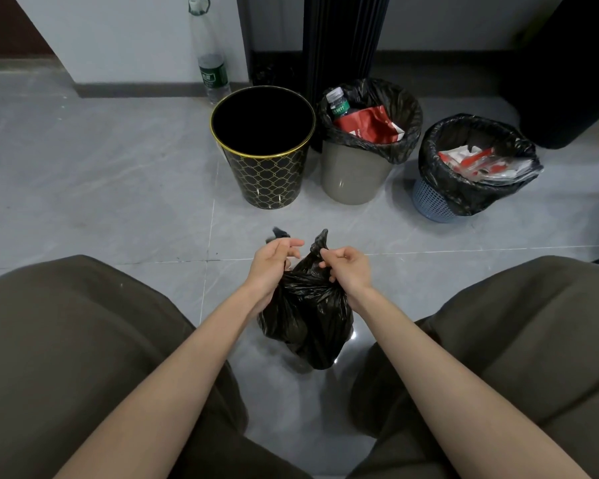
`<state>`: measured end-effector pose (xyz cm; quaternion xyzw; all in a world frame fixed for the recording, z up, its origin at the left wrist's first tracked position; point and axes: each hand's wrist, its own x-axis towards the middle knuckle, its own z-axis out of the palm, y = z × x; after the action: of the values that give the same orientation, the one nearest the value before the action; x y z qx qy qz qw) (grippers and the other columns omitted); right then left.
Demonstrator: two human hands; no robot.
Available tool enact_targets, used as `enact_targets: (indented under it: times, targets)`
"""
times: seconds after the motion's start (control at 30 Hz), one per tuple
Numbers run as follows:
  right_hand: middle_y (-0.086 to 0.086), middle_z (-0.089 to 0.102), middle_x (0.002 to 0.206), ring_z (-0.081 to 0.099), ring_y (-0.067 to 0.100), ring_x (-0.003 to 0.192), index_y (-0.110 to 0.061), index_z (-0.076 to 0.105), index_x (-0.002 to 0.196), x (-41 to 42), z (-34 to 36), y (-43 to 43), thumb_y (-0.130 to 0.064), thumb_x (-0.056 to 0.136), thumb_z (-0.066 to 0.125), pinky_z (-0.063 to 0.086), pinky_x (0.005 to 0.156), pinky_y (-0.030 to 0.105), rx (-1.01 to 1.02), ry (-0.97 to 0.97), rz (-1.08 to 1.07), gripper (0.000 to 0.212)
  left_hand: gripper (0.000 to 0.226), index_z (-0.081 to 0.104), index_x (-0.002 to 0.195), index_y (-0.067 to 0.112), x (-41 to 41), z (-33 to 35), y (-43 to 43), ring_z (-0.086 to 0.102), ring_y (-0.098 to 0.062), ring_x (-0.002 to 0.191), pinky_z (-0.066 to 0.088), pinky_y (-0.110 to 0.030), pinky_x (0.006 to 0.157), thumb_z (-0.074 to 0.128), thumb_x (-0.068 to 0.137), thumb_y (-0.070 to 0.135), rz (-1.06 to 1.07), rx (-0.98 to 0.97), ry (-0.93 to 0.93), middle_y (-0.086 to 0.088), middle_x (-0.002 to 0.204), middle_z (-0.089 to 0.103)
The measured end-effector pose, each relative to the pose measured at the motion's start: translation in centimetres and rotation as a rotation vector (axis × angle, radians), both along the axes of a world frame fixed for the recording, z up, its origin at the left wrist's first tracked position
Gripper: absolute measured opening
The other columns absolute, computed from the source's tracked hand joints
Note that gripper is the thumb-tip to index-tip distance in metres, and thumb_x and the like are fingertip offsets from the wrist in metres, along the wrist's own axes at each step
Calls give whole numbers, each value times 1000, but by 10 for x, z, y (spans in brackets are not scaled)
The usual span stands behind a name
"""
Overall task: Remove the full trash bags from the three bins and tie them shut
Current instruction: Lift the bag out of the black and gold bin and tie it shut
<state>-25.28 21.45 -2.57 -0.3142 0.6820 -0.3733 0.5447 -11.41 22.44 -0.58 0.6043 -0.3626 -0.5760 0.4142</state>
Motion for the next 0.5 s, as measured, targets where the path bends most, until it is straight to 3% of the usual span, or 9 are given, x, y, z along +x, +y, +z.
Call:
enact_targets:
  times: [0.1, 0.17, 0.23, 0.37, 0.5]
  targets:
    - [-1, 64, 66, 43, 10, 46, -14, 58, 71, -4, -1, 0, -19, 87, 66, 40, 50, 20, -2, 5, -26, 19, 32, 64, 113, 13, 0, -1, 2, 40, -2, 64, 36, -14, 63, 34, 100, 11, -78, -23, -126, 4, 80, 53]
    - [0, 64, 66, 42, 8, 42, -12, 58, 72, -4, -2, 1, -17, 87, 66, 40, 47, 18, -1, -11, -30, 18, 36, 51, 128, 19, 3, -4, 2, 38, -2, 61, 37, -12, 61, 30, 101, 8, -124, -72, -204, -2, 94, 57]
    - [0, 63, 66, 41, 6, 39, -12, 58, 72, -3, -2, 1, -17, 87, 66, 39, 45, 17, 3, -23, -20, 18, 44, 33, 135, 27, 5, -5, 4, 35, -4, 50, 37, -18, 59, 28, 100, 2, -167, -138, -245, 0, 100, 64]
    - [0, 64, 66, 42, 8, 42, -13, 58, 71, -2, 0, 2, -18, 88, 66, 39, 46, 17, 10, -14, 0, 19, 29, 15, 112, 21, -2, -2, 7, 34, -7, 45, 36, -16, 57, 28, 98, 0, -113, -139, -126, -3, 93, 70]
    - [0, 63, 64, 43, 9, 44, -14, 60, 67, -1, 4, 4, -17, 85, 68, 38, 43, 15, -29, 21, -2, 20, 12, 28, 92, 17, -2, 0, 4, 36, -1, 43, 35, -18, 58, 32, 101, 9, -67, -44, -53, -6, 88, 69]
